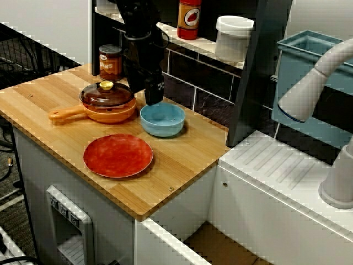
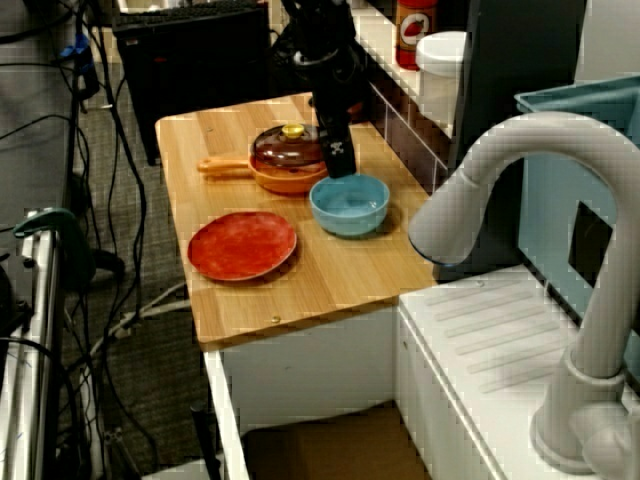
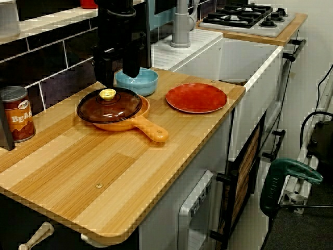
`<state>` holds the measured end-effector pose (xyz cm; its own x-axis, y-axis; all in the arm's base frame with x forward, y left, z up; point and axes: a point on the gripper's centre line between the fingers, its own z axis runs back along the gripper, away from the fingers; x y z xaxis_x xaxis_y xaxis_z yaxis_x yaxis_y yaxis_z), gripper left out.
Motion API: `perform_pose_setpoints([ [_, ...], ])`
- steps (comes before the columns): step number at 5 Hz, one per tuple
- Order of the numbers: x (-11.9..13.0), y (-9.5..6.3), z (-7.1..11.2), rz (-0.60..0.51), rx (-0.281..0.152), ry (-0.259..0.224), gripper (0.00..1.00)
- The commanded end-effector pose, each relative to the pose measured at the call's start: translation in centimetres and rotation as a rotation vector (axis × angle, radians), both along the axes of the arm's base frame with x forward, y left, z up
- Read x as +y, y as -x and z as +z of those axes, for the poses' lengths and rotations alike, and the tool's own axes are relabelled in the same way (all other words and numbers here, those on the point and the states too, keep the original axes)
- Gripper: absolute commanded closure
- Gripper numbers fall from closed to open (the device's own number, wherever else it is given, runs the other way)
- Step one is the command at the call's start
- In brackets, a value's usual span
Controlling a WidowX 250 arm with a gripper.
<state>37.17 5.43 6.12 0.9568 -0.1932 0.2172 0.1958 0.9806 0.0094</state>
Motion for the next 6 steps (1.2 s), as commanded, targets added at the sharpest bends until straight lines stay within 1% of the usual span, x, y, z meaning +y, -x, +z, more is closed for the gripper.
perform_pose_setpoints([
  [1, -0.7, -0.4, 0.0, 0.001, -0.035, -0.017, 0.00],
  [3, -0.5, -0.8, -1.1, 0.019, -0.024, -0.013, 0.00],
  [4, -0.5, -0.9, -1.4, 0.021, -0.020, -0.015, 0.08],
  [5, -0.3, -1.1, -1.9, 0.024, -0.009, -0.019, 1.00],
  [6, -0.1, -1.1, -1.8, 0.026, -0.007, -0.020, 1.00],
])
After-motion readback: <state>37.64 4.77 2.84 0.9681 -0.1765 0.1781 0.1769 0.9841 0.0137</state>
